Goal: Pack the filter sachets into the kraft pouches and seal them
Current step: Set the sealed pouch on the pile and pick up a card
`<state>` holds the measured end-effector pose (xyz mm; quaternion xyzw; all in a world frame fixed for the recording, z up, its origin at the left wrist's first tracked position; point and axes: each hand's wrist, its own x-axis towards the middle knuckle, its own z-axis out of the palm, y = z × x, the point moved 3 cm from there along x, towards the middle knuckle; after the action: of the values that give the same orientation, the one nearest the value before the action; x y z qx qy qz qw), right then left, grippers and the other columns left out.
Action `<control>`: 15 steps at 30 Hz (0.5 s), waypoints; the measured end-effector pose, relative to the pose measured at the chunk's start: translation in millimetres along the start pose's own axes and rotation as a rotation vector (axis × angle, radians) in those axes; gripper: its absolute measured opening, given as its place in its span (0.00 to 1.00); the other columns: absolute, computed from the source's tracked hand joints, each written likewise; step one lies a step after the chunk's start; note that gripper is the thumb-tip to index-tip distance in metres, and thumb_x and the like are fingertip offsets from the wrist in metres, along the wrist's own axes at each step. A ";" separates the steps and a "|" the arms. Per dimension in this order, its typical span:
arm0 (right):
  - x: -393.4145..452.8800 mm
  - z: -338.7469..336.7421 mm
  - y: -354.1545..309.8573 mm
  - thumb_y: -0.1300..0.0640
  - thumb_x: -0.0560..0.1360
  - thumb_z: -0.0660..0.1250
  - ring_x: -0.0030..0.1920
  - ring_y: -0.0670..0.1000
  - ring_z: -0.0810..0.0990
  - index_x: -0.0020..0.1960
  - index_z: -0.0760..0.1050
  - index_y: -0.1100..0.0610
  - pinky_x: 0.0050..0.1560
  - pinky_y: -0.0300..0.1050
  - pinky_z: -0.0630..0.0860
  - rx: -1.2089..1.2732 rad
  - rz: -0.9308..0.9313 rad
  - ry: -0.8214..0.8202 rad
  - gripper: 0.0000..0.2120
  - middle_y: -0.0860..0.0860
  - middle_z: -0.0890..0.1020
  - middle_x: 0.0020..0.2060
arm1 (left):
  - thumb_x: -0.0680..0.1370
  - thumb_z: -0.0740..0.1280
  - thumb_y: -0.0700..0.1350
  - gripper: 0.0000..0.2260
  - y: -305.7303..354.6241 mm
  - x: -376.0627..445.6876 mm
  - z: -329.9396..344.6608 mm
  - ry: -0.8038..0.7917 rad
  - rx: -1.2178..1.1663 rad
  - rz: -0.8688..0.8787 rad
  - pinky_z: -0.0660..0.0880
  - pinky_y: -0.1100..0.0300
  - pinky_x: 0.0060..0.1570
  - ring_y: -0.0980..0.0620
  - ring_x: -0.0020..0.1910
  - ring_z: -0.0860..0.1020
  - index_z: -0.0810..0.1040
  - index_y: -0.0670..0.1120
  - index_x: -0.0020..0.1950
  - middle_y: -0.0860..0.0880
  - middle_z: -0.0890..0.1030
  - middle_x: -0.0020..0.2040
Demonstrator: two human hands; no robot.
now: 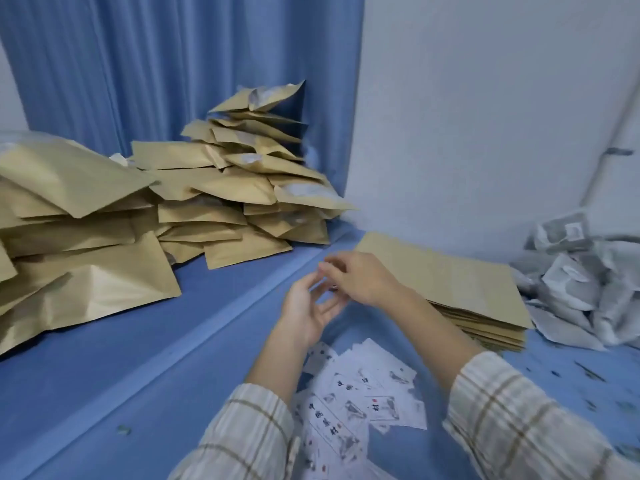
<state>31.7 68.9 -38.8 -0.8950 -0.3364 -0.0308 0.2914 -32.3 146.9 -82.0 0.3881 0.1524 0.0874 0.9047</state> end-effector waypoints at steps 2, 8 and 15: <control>-14.1 -18.1 45.7 0.46 0.78 0.58 0.64 0.54 0.72 0.66 0.71 0.57 0.61 0.45 0.68 -0.246 0.023 0.074 0.21 0.54 0.76 0.63 | 0.82 0.58 0.43 0.07 -24.0 2.7 17.0 0.005 -0.012 -0.084 0.74 0.50 0.53 0.37 0.61 0.75 0.72 0.42 0.47 0.43 0.77 0.56; -59.5 -43.0 163.9 0.35 0.76 0.53 0.75 0.55 0.51 0.76 0.45 0.57 0.73 0.53 0.50 -0.622 0.340 -0.086 0.40 0.54 0.56 0.75 | 0.81 0.60 0.42 0.06 -76.4 8.2 47.1 0.040 0.017 -0.196 0.74 0.50 0.52 0.37 0.58 0.76 0.72 0.40 0.47 0.40 0.77 0.59; -105.7 -47.7 160.7 0.57 0.77 0.63 0.47 0.57 0.80 0.63 0.75 0.51 0.44 0.47 0.76 -0.644 -0.018 0.279 0.15 0.55 0.83 0.47 | 0.75 0.70 0.46 0.22 -112.3 -1.0 78.1 0.017 0.068 -0.215 0.78 0.51 0.50 0.39 0.53 0.78 0.69 0.39 0.64 0.37 0.77 0.53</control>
<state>56.5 -115.8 -106.3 -0.9252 -0.2742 -0.2598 0.0370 -1.9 17.1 -112.7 0.3994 0.2040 -0.0121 0.8937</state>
